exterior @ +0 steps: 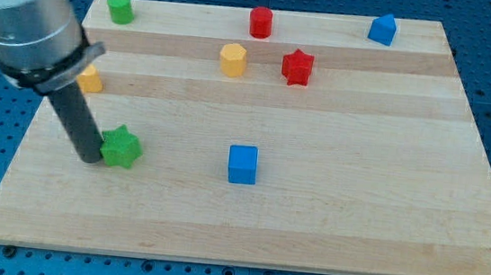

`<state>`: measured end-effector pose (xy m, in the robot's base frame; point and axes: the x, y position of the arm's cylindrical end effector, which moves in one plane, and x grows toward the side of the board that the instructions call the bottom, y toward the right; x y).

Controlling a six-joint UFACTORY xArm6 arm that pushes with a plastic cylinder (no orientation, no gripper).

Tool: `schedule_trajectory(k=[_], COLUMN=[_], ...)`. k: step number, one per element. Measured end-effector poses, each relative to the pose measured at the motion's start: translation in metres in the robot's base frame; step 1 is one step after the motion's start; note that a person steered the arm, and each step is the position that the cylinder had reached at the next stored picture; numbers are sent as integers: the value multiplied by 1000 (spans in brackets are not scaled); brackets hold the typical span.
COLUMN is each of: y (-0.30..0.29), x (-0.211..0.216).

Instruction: Push the green star towards the bottom right side of the board

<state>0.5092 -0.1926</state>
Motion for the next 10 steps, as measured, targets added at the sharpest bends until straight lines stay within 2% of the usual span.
schedule_trajectory(k=[2,3,5,10], y=[45,63,74,173], x=[-43,-41,-12,26])
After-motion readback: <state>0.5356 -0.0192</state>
